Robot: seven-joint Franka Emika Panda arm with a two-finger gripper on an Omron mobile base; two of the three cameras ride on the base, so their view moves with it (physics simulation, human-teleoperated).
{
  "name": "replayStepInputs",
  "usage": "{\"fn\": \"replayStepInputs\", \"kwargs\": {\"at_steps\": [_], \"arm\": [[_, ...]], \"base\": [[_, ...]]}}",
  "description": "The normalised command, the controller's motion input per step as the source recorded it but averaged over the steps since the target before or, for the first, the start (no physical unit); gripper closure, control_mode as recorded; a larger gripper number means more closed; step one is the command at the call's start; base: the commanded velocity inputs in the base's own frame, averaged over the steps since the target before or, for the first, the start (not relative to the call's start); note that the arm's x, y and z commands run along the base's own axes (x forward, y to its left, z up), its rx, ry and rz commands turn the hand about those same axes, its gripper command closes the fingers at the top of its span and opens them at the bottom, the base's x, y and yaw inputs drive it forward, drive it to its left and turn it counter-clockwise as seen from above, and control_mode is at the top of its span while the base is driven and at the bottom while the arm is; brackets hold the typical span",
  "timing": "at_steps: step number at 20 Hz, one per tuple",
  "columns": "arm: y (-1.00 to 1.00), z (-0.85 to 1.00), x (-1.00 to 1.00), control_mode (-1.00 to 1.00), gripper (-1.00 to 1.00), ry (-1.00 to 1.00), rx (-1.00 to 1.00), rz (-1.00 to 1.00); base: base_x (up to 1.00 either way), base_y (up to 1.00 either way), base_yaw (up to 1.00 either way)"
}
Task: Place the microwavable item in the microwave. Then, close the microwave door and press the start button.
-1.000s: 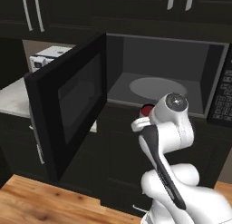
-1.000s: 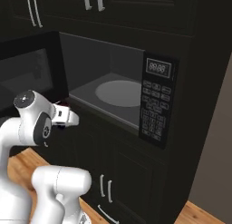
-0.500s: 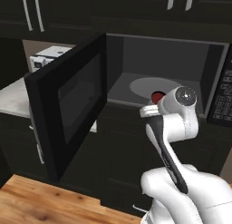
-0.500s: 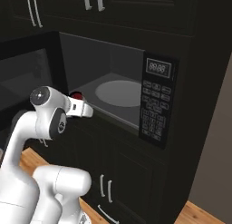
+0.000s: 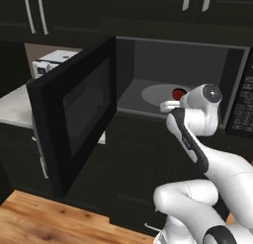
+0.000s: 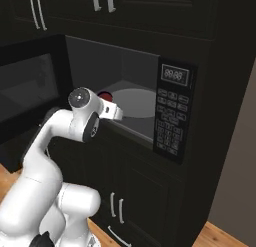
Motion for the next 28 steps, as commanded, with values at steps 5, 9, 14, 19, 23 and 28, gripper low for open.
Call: {"fn": "replayStepInputs", "kwargs": {"at_steps": [5, 9, 14, 19, 23, 28], "arm": [[-0.27, 0.00, 0.62, -1.00, 1.00, 0.00, 0.05, 0.00], [-0.08, 0.00, 0.59, -1.00, 1.00, 0.00, 0.00, 0.00], [-0.06, 0.00, 0.54, -1.00, 1.00, 0.01, 0.00, 0.00], [-0.02, -0.01, 0.49, -1.00, 1.00, 0.09, 0.00, 0.00], [0.00, -0.03, 0.12, -1.00, 1.00, 0.14, 0.00, -0.01], [0.00, -0.10, 0.00, -1.00, 1.00, 0.17, 0.00, -0.02]], "base": [[0.00, 0.00, 0.00], [0.00, 0.00, 0.00], [0.00, 0.00, 0.00], [0.00, 0.00, 0.00], [0.00, 0.00, 0.00], [0.00, 0.00, 0.00]]}}
